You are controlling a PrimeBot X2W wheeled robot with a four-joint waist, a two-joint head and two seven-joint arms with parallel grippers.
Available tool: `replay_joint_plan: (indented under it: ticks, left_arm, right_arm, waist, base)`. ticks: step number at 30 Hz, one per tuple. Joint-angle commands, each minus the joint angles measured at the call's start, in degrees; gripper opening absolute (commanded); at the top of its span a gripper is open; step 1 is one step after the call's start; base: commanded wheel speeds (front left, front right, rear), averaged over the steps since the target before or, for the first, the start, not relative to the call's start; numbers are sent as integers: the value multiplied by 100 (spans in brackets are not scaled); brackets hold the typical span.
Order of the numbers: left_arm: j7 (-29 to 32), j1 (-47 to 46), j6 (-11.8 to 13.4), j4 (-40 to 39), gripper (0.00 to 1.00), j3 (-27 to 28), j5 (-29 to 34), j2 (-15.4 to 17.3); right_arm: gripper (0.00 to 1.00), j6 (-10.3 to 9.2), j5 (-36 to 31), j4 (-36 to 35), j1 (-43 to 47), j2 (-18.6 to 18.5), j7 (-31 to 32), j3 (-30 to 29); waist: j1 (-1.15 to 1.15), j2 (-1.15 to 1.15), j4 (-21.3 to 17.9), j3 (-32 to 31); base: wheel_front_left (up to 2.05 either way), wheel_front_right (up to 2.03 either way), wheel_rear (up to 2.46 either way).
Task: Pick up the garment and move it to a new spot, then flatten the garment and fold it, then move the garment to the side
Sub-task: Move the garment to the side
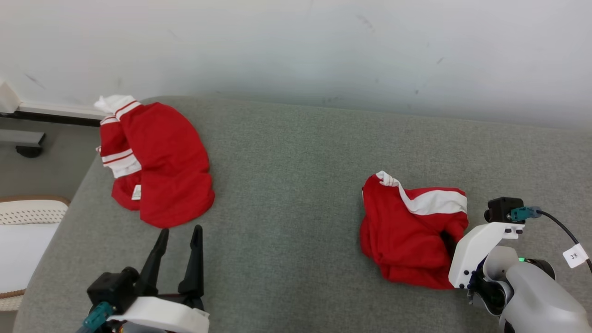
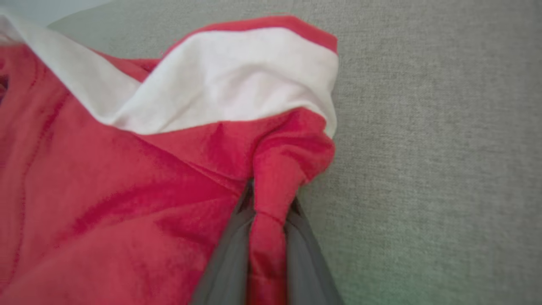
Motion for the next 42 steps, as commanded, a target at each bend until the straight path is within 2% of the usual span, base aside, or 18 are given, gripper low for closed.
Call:
replay_joint_plan:
  ticks: [1,10,20,32,37,42]
  left_arm:
    - [-2,-68,11,5,100,2,27,20]
    - [-2,-13,11,-53,100,-115,123,85]
    - [-2,-74,11,-93,100,-697,133,105]
    - [-2,-297,11,28,100,-1249,229,182]
    - [-2,-411,11,63,100,-1304,339,164]
    - [-2,-675,11,-43,100,-1385,468,223]
  right_arm:
    - [0,-12,53,36,22,-32,-44,24]
    - [0,-12,238,-209,-75,-176,-312,177]
    - [0,-13,468,-445,14,-470,-435,449]
    - [0,-13,735,-680,52,-692,-560,672]
    - [0,-12,851,-777,-39,-730,-643,717]
    - [0,-13,974,-824,-226,-833,-848,644]
  waist:
    - [0,0,-22,-12]
    - [0,0,-378,-215]
    - [0,0,-1298,-402]
    - [0,0,-2330,-279]
    - [0,0,-2486,-138]
    - [0,0,-2347,231]
  base:
    - [0,0,0]
    - [0,0,0]
    - [0,0,0]
    - [0,0,0]
    - [0,0,0]
    - [0,0,0]
